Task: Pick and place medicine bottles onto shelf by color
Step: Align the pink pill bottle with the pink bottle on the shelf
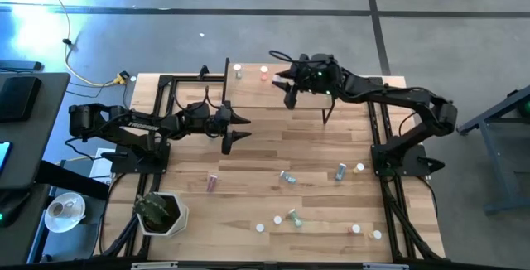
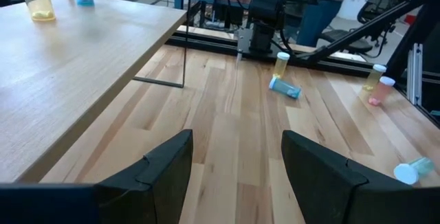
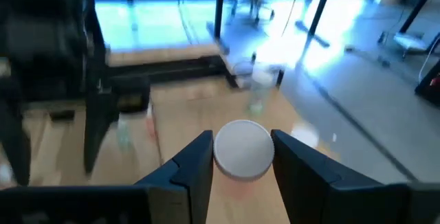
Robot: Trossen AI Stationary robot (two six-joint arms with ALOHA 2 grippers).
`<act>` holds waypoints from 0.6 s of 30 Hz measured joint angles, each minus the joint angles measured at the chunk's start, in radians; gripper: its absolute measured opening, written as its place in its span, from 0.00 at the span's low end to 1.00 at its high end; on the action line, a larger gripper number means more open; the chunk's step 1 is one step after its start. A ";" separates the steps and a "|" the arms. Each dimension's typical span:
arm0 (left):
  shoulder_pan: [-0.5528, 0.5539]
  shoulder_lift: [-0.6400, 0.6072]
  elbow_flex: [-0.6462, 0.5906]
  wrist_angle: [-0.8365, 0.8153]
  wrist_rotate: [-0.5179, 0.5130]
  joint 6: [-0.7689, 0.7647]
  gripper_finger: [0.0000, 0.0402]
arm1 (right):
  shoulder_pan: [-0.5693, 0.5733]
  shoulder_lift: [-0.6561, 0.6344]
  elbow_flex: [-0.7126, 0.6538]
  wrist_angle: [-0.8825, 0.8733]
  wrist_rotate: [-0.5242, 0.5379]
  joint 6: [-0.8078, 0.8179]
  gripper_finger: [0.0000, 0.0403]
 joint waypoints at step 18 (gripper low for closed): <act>0.000 0.000 0.000 0.000 0.000 0.003 0.53 | -0.032 0.270 0.225 -0.113 -0.040 -0.029 0.33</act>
